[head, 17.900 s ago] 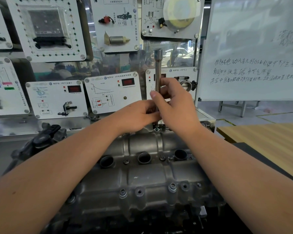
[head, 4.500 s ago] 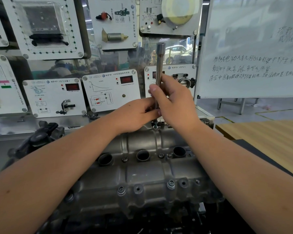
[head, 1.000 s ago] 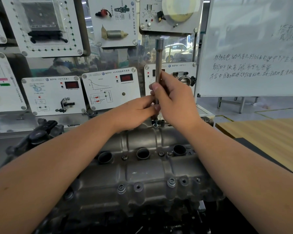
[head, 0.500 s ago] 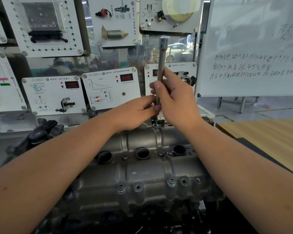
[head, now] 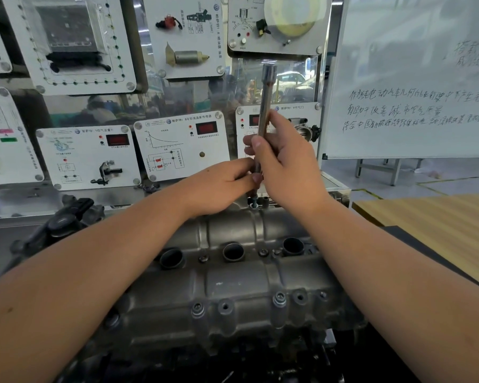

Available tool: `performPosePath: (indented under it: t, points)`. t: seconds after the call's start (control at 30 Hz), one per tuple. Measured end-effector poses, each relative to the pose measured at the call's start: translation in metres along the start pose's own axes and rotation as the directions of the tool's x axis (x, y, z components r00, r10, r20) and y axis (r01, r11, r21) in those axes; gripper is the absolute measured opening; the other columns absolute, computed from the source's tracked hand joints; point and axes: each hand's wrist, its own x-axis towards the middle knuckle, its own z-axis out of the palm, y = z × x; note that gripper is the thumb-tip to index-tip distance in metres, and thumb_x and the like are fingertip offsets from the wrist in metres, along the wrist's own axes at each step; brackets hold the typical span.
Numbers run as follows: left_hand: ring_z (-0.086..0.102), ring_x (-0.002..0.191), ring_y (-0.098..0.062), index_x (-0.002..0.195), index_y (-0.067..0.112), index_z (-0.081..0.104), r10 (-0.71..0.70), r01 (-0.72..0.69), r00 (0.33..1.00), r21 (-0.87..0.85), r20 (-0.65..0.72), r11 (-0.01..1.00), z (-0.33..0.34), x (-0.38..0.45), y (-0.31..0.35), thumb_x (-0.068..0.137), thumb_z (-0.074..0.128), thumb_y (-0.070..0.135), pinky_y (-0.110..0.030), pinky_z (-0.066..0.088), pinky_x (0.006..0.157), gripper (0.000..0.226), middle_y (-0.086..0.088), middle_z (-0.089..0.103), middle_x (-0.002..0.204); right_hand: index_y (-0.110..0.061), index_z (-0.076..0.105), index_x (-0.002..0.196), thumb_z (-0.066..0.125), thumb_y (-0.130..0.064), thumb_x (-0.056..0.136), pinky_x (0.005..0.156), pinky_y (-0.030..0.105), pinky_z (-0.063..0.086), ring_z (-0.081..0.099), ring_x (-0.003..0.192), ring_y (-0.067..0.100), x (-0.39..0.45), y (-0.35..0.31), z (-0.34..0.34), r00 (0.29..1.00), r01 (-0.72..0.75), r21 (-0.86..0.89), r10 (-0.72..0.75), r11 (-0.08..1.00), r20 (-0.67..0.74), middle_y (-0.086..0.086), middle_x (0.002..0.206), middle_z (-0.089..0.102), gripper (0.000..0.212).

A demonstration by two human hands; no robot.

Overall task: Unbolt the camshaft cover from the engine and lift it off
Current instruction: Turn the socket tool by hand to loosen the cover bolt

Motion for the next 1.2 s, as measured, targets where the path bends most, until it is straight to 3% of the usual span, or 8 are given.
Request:
performPosePath:
  t: [0.07,0.23,0.37,0.5,0.6,0.8,1.0,1.2]
  points:
    - [0.068,0.103,-0.024,0.126,0.02,0.059,0.009,-0.009,1.0,0.021,-0.013,1.0,-0.0003,0.0001,0.0008,0.107,0.049,0.039,-0.051,0.051,0.094,0.029,-0.003,0.072,0.112,-0.015,0.039,0.15,0.052,-0.02,0.104,0.078,0.015,0.055,0.069,0.096,0.002,0.0002,0.0011,0.0004,1.0,-0.025,0.014,0.025,1.0,0.012,-0.015,0.101,0.069,0.048]
    - [0.067,0.105,-0.026,0.131,0.019,0.056,0.039,-0.039,0.999,0.04,-0.011,0.998,0.0009,0.0,0.0035,0.106,0.051,0.04,-0.051,0.052,0.094,0.033,-0.008,0.07,0.115,-0.016,0.063,0.125,0.059,-0.019,0.099,0.073,0.014,0.05,0.061,0.08,-0.004,0.0,0.0006,0.0003,0.997,0.074,-0.061,-0.076,0.995,-0.026,-0.02,0.083,0.064,0.026]
    - [0.066,0.111,-0.029,0.132,0.021,0.057,-0.001,0.001,1.0,-0.006,0.003,1.0,0.0007,-0.0006,0.0014,0.108,0.046,0.042,-0.055,0.049,0.099,0.034,-0.009,0.07,0.119,-0.008,0.062,0.113,0.05,-0.019,0.102,0.077,0.041,0.055,0.067,0.085,0.017,-0.0004,-0.0015,-0.001,0.999,0.045,-0.054,-0.044,0.998,0.02,0.001,0.087,0.071,0.02]
    - [0.067,0.108,-0.024,0.13,0.022,0.058,-0.001,0.001,1.0,0.007,-0.002,1.0,0.0001,0.0,0.0003,0.107,0.047,0.042,-0.053,0.05,0.098,0.032,-0.004,0.071,0.117,-0.017,0.045,0.143,0.052,-0.022,0.104,0.081,0.024,0.056,0.07,0.094,0.005,-0.001,-0.0036,-0.0005,1.0,-0.009,-0.015,0.01,1.0,0.019,-0.014,0.099,0.071,0.04]
    - [0.067,0.107,-0.023,0.131,0.029,0.056,0.032,-0.032,0.999,0.03,-0.006,0.999,-0.0002,0.0003,0.0014,0.106,0.049,0.042,-0.049,0.052,0.096,0.029,-0.004,0.07,0.118,-0.016,0.053,0.137,0.06,-0.023,0.101,0.08,0.019,0.053,0.067,0.091,0.002,-0.0015,-0.0033,0.0001,1.0,0.024,-0.036,-0.024,0.999,0.003,-0.014,0.097,0.07,0.038]
    - [0.066,0.11,-0.031,0.128,0.018,0.058,-0.004,0.004,1.0,-0.001,-0.004,1.0,-0.0001,-0.0001,0.0007,0.107,0.047,0.044,-0.057,0.049,0.098,0.035,-0.011,0.07,0.118,-0.013,0.062,0.122,0.049,-0.02,0.105,0.077,0.039,0.056,0.067,0.088,0.014,-0.0007,-0.0029,0.0004,0.999,0.037,-0.076,-0.035,0.996,0.029,0.0,0.096,0.073,0.023]
    - [0.068,0.103,-0.018,0.125,0.031,0.057,0.017,-0.017,1.0,0.025,-0.001,1.0,-0.0011,0.0016,0.0002,0.107,0.049,0.043,-0.047,0.053,0.094,0.024,0.0,0.071,0.115,-0.017,0.045,0.146,0.058,-0.025,0.101,0.081,0.016,0.053,0.068,0.094,0.004,-0.0015,-0.0033,0.0012,1.0,0.007,-0.04,-0.006,0.999,0.019,-0.008,0.105,0.074,0.047]
    - [0.065,0.112,-0.028,0.132,0.021,0.059,0.007,-0.007,1.0,-0.004,-0.007,1.0,0.0008,0.0014,-0.0008,0.106,0.049,0.043,-0.055,0.049,0.1,0.035,-0.01,0.07,0.12,-0.008,0.061,0.12,0.052,-0.021,0.101,0.081,0.048,0.054,0.068,0.088,0.022,-0.0019,-0.0022,0.0012,1.0,0.022,-0.065,-0.023,0.998,-0.007,0.006,0.094,0.073,0.025]
